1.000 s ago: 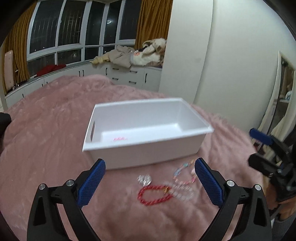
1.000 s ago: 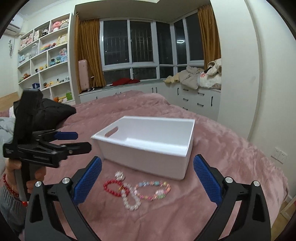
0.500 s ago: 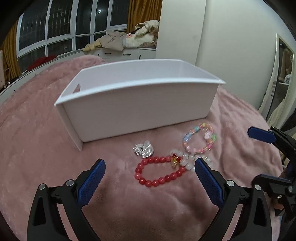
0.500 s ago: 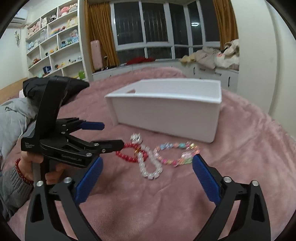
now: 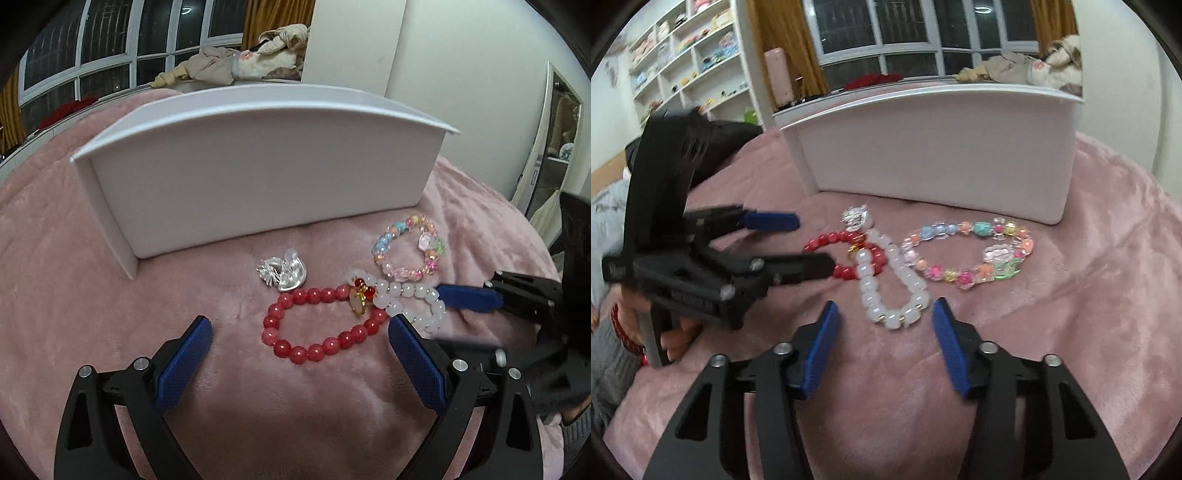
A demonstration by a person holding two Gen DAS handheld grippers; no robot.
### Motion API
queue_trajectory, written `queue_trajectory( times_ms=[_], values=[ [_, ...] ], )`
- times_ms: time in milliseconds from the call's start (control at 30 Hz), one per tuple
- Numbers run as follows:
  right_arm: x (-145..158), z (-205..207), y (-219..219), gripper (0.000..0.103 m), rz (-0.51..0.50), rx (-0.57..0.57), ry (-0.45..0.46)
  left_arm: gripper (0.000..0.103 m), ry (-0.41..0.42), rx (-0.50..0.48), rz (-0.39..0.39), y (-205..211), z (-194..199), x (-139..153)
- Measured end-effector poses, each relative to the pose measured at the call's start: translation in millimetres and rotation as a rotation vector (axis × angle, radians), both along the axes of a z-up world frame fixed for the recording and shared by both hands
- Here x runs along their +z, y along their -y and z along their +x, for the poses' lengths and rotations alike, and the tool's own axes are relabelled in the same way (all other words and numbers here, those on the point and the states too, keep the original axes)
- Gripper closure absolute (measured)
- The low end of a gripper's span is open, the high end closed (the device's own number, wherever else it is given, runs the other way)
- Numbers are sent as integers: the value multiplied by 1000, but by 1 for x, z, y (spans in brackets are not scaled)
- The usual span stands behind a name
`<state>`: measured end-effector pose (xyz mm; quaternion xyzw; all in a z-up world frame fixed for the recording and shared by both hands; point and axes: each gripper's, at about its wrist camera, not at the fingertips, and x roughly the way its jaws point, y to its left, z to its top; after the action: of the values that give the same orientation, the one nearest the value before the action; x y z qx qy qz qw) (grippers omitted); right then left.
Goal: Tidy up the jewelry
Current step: 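Grasp the red bead bracelet with the left tool while the right tool grasps the white bead bracelet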
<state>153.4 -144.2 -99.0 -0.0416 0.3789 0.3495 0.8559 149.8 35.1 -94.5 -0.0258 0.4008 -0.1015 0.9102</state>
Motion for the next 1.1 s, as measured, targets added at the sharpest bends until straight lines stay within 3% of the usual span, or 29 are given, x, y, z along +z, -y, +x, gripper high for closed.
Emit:
queue_trajectory(
  times_ms=[67,267,400,533,600,733,867,1100],
  values=[
    [-2,7,3,62,30,-4,-31,9,-4,-6,18,4,1,-3],
    [-2,9,1,73,14,-17,-32,35,-20,-28,26,11,2,-7],
    [0,8,12,93,51,-34,-27,47,-25,-32,26,14,3,-8],
    [0,4,15,93,59,-33,-9,59,-26,-34,29,15,3,-9],
    [0,2,14,93,65,-35,1,70,-27,-30,26,14,3,-8],
    [5,-3,24,93,99,-69,35,74,-26,-26,14,11,2,-8],
    [10,-5,35,93,136,-98,49,87,-21,-13,5,7,1,-5],
    [25,-16,37,93,130,-110,96,88,-11,-9,-17,4,-2,2]
  ],
)
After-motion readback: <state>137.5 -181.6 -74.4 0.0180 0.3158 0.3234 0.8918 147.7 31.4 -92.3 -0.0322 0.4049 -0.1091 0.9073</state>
